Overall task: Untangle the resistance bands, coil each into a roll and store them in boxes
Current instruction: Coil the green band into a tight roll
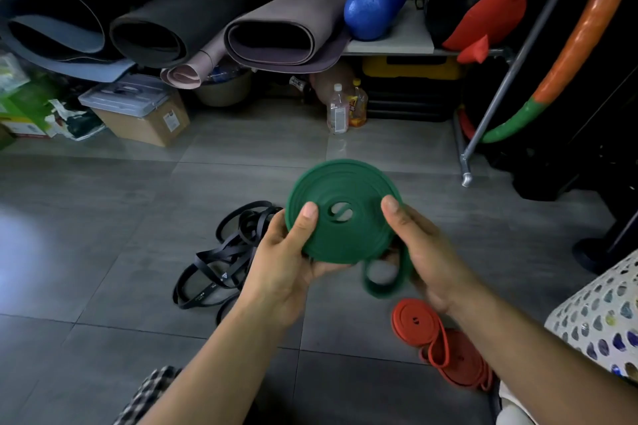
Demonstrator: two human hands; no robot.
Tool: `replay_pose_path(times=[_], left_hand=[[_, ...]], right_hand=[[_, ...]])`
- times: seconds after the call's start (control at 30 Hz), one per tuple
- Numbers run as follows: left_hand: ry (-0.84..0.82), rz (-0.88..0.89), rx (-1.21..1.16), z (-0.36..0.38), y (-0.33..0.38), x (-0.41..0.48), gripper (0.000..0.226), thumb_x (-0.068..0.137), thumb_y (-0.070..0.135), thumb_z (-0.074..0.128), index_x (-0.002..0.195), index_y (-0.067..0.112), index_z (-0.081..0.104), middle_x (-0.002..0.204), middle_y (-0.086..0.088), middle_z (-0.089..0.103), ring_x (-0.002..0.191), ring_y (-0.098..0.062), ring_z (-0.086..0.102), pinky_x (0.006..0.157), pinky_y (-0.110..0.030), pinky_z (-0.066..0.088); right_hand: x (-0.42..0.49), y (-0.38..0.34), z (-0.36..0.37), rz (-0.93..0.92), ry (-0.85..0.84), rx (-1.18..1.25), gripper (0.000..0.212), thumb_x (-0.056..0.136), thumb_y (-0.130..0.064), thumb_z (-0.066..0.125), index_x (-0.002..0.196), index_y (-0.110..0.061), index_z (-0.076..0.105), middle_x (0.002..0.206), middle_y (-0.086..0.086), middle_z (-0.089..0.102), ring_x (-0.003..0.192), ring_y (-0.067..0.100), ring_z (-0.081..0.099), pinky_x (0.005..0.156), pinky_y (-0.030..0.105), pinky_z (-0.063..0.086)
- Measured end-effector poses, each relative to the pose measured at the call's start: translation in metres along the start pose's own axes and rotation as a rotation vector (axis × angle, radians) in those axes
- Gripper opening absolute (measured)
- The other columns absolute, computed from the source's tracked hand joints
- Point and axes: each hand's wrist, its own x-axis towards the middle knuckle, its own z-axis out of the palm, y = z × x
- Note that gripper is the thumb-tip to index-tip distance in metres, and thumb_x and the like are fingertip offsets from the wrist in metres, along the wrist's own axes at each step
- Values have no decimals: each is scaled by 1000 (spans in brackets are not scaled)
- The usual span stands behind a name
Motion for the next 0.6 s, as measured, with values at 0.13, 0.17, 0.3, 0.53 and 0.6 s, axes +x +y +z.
replay_pose_path(times=[0.13,0.17,0.3,0.53,0.6], left_hand=[[96,1,-108,7,-20,-3,40,83,31,54,121,17,47,118,-9,62,100,-25,66,73,-39,58],[105,-12,-30,7,-25,-3,37,86,34,52,119,21,46,121,-6,60,103,-23,64,75,-37,57],[32,-200,210,-6,-19,0,50,74,49,56,119,29,48,125,-6,58,110,-26,60,81,-47,55],[-60,-271,-201,4,-58,-15,46,87,37,46,129,19,39,121,-21,60,97,-38,66,80,-48,56],[44,-270,-258,2,-75,-15,40,90,33,46,125,15,41,120,-21,60,93,-36,67,72,-44,59]], right_hand=[[-4,18,16,-21,132,-95,57,70,-55,50,113,-18,57,106,-3,68,99,9,64,83,28,52],[-4,19,16,-34,153,-136,58,71,-55,49,114,-17,55,106,-4,68,97,6,64,80,25,53],[1,11,4,-33,147,-202,54,72,-52,49,113,-18,51,106,-6,64,97,5,62,79,25,51],[-6,26,-1,48,229,-38,63,74,-61,40,114,-15,53,108,1,66,99,10,63,82,26,51],[-5,40,-6,167,231,104,59,86,-59,34,110,-11,60,105,8,69,99,19,65,86,36,50]])
